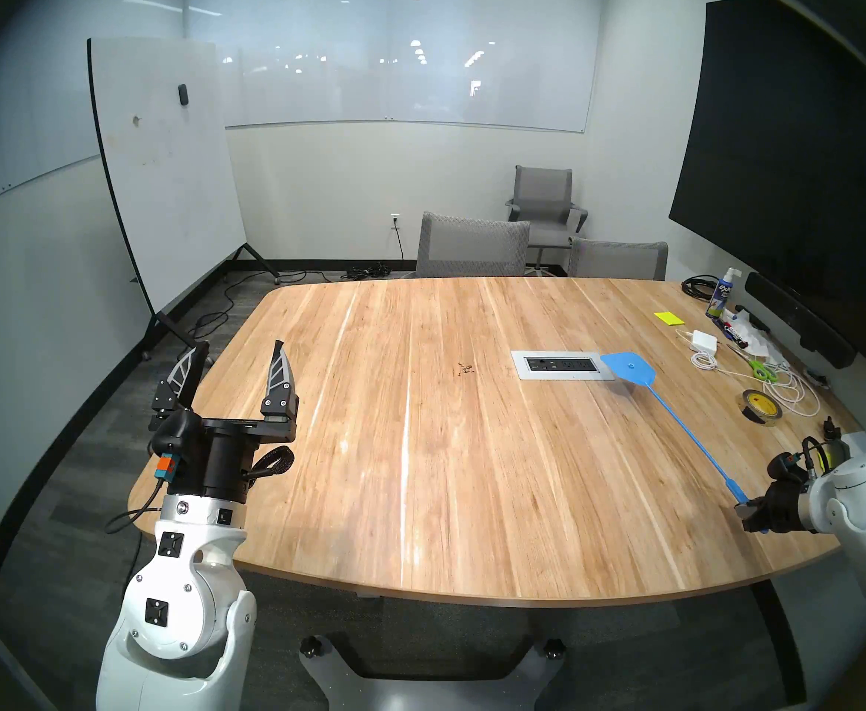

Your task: Swat a bug on table

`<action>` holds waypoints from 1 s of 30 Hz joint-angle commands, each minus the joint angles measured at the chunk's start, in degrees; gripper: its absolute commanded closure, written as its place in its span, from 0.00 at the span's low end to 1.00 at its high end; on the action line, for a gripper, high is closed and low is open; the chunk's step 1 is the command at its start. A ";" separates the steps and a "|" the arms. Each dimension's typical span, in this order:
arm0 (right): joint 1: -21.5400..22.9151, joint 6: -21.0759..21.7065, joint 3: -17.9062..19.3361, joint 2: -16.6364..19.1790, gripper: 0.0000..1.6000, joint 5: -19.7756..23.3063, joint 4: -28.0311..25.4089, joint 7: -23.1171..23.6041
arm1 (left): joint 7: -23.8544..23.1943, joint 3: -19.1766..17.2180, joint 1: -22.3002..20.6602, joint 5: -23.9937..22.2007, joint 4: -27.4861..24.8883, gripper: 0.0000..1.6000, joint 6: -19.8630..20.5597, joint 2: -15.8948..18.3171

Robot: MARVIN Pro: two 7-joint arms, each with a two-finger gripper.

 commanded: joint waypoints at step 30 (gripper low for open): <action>10.36 2.30 -9.63 1.37 0.55 2.49 3.38 -3.84 | -0.07 0.08 0.07 0.02 -1.35 0.00 -0.13 0.04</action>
